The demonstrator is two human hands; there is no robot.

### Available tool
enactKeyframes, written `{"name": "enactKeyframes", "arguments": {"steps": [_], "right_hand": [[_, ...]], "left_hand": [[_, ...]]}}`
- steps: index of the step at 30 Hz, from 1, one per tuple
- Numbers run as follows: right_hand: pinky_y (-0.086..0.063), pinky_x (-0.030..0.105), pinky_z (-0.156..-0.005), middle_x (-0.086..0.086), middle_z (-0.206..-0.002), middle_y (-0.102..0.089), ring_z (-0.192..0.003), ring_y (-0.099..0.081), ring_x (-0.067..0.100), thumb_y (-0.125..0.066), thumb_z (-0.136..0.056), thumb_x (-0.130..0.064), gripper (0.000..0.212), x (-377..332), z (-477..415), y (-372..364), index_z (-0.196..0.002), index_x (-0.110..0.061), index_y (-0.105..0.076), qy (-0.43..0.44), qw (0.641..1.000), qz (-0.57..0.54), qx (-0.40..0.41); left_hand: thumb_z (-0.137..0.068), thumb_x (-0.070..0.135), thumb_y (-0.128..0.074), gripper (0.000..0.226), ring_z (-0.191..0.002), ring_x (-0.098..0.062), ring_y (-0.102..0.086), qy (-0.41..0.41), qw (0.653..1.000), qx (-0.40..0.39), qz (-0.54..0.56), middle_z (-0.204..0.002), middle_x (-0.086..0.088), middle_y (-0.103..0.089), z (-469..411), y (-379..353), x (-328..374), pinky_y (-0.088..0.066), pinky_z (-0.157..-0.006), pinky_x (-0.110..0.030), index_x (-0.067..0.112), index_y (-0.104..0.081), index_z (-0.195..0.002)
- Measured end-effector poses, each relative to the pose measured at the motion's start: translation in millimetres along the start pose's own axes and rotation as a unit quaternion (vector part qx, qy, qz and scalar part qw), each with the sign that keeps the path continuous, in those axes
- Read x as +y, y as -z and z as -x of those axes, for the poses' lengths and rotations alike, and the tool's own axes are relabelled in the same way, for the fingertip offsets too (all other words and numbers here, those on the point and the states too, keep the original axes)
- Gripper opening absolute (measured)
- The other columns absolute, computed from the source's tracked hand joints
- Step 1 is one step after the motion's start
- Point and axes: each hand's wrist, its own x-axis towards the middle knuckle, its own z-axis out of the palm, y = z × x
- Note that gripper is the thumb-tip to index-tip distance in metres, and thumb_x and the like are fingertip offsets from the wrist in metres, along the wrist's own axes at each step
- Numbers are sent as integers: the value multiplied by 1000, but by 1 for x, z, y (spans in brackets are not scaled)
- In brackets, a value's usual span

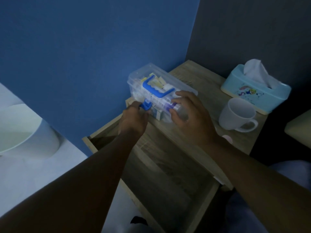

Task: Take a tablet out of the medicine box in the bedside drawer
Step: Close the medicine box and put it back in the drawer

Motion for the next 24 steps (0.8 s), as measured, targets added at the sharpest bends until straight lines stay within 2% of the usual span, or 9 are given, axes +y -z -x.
{"name": "enactKeyframes", "arguments": {"steps": [2,4,7,9,13,17,22,24], "right_hand": [[-39,14,-103,8,-132,-59,-126,-51,12,-61,-96,-24,35,3,0,-1,-126,-7,-61,13,1000,3,-24],[-32,12,-109,10,-132,-60,-128,-52,15,-61,-96,-21,35,7,4,-4,-127,-4,-61,29,999,10,-12],[-38,28,-113,11,-131,-61,-129,-52,17,-63,-95,-19,35,8,8,-10,-126,-3,-63,31,999,5,15],[-42,38,-111,10,-130,-62,-129,-53,17,-64,-93,-19,34,8,8,-13,-124,-4,-64,20,999,-5,26],[-41,43,-111,9,-131,-63,-130,-52,18,-65,-92,-18,35,7,8,-16,-124,-4,-64,6,999,-29,36],[-40,40,-113,8,-133,-61,-132,-51,16,-66,-91,-19,37,8,9,-19,-125,-5,-63,-5,999,-39,34],[-35,33,-116,7,-134,-61,-133,-49,14,-64,-92,-21,38,9,9,-18,-127,-7,-62,-8,999,-36,25],[-35,32,-117,6,-134,-61,-133,-49,14,-66,-91,-19,38,9,9,-18,-127,-7,-63,-12,999,-39,26]], "left_hand": [[-88,44,-62,44,-99,-19,-55,19,1000,5,22,-117,-5,-65,0,0,-1,-38,-75,-28,19,-59,-125],[-88,46,-63,45,-93,-12,-54,14,999,14,42,-115,-2,-67,1,2,-2,-40,-72,-28,20,-60,-125],[-89,48,-60,46,-99,-17,-65,5,998,33,48,-114,-2,-71,6,5,-1,-55,-81,-37,21,-58,-126],[-90,47,-59,44,-102,-20,-66,5,997,53,51,-115,-2,-71,9,5,1,-56,-84,-42,23,-57,-126],[-93,44,-57,43,-97,-17,-67,-13,995,89,51,-109,-3,-73,8,1,4,-56,-80,-32,19,-59,-128],[-93,40,-58,45,-99,-15,-66,2,991,114,76,-113,-4,-72,7,-7,5,-48,-76,-23,16,-58,-131],[-91,41,-61,49,-95,-12,-67,8,981,145,130,-112,-4,-73,6,-16,9,-51,-80,-21,16,-59,-134],[-91,39,-62,44,-90,-12,-67,7,979,152,138,-108,-4,-74,5,-18,13,-52,-77,-22,16,-63,-130]]}}
